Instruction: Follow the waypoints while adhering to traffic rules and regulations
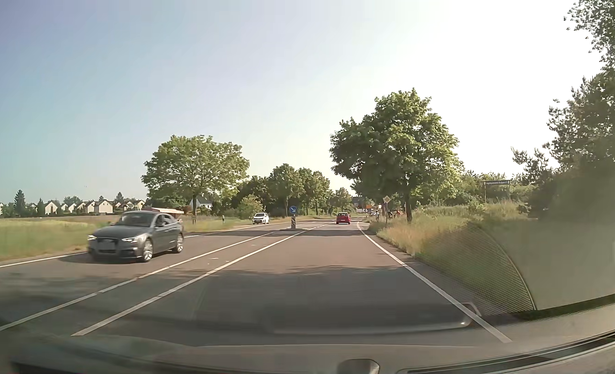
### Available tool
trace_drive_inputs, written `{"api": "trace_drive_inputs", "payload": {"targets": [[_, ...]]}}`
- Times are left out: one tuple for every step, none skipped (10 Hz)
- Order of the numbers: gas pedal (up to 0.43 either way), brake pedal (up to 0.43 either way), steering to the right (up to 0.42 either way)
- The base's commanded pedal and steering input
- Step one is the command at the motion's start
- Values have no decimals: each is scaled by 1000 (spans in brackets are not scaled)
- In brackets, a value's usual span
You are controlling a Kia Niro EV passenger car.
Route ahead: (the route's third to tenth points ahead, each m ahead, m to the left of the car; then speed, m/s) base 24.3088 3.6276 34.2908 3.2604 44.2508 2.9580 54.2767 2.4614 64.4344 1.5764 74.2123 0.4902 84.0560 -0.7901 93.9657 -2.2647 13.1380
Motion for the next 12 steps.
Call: {"api": "trace_drive_inputs", "payload": {"targets": [[20,30,8],[20,30,8],[20,30,8],[20,30,8],[20,30,8],[20,30,8],[20,30,8],[20,30,7],[28,30,6],[28,30,7],[28,24,6],[28,30,6]]}}
